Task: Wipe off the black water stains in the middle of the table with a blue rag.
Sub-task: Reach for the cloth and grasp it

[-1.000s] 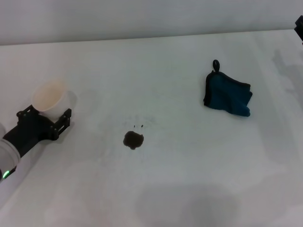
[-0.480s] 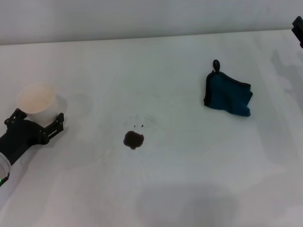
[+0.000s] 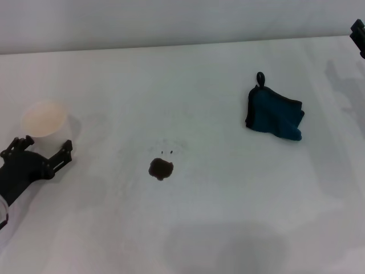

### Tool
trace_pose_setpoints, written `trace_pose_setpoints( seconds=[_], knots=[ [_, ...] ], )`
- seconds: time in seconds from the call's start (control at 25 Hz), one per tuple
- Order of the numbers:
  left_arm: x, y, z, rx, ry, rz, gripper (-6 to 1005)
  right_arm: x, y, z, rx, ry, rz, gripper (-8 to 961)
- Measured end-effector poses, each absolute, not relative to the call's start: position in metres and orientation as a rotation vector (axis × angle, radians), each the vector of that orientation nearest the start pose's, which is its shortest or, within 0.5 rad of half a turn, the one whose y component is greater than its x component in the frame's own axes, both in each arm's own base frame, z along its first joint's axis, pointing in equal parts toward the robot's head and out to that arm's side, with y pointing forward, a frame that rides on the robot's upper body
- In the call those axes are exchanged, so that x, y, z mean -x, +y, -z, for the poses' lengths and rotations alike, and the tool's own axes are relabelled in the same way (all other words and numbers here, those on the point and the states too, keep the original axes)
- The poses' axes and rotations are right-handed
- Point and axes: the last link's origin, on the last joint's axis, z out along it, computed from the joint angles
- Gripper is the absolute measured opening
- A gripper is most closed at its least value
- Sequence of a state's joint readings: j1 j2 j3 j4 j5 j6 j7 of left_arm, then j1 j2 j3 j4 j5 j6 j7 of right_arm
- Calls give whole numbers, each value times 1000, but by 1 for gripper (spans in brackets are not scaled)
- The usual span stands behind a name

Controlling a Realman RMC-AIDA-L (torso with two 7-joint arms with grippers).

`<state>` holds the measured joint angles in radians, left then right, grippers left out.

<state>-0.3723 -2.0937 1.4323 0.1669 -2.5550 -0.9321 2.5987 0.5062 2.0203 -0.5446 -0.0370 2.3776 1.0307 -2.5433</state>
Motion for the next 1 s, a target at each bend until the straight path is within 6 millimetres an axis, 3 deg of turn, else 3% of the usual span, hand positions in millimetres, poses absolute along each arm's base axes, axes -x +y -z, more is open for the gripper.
trace_pose_setpoints(
  seconds=[0.4,0.56,0.72,1.0],
  knots=[
    [358,276,60,2025,-745,584,883,-377,354,-46,1376,889,-796,841],
    [358,264,57,2006,-761,647,882,-367,370,-53,1461,934,-849,841],
    [362,253,55,1960,-818,695,883,-342,398,-66,1650,933,-814,841],
    [369,242,43,1857,-855,753,883,-289,435,-74,1931,901,-603,841]
  ],
)
